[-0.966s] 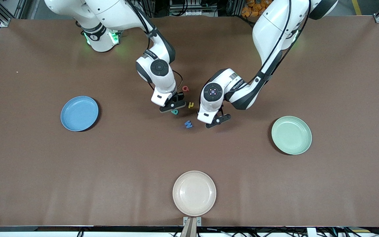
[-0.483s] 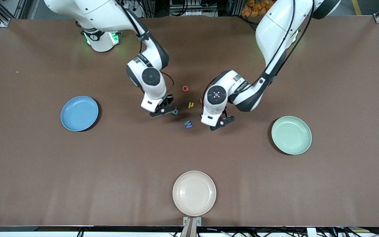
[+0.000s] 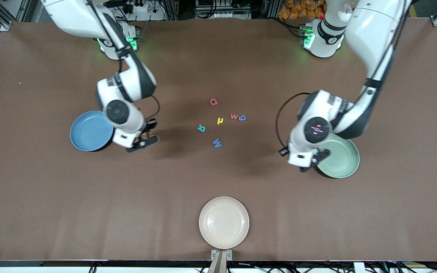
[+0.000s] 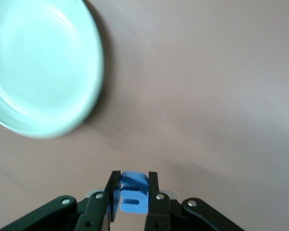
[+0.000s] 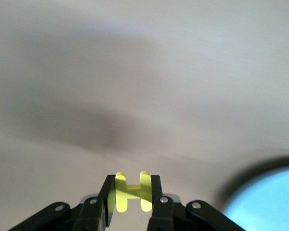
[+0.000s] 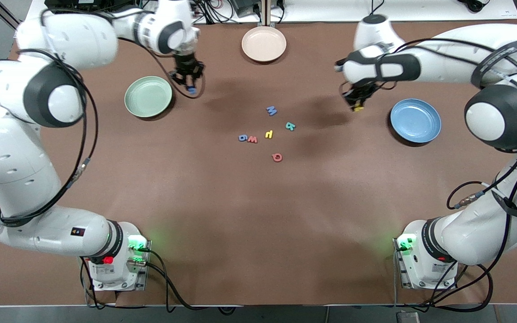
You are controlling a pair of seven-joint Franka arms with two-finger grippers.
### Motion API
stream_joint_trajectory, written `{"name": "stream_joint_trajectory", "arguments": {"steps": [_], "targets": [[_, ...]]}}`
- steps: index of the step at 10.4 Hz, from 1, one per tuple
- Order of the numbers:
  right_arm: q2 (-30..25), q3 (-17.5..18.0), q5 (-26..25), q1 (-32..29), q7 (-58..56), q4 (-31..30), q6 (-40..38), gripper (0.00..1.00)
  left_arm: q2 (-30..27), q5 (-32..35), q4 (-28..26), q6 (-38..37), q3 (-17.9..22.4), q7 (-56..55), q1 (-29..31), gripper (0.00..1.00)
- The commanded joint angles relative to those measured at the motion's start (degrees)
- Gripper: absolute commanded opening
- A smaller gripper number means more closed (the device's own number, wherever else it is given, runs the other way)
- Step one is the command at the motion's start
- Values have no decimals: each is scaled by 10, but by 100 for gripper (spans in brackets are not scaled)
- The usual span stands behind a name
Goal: Sort uppercase to blue plate, lowercase to green plate
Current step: 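Drop the m on the green plate while the right gripper drops H on blue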
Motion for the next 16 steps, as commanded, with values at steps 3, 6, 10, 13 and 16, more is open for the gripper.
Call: {"name": "stream_joint_trajectory", "arguments": {"steps": [3,6,10,13,16], "targets": [[-3,-102,-6,-19,-128,-35,-35,18,9,70,-27,-14,-8,114,119,0],[8,-104,-4,-42,-156,-76,17,22,14,82,-30,-14,-9,113,130,100],[11,-103,2,-47,-152,-87,40,60,12,72,-30,-14,-17,76,103,100],[5,-103,4,-46,-148,-42,-31,68,12,71,-38,-13,-32,14,71,100],[-9,-90,38,-31,-92,-24,-46,67,12,71,-45,-13,-86,-62,69,100]]}}
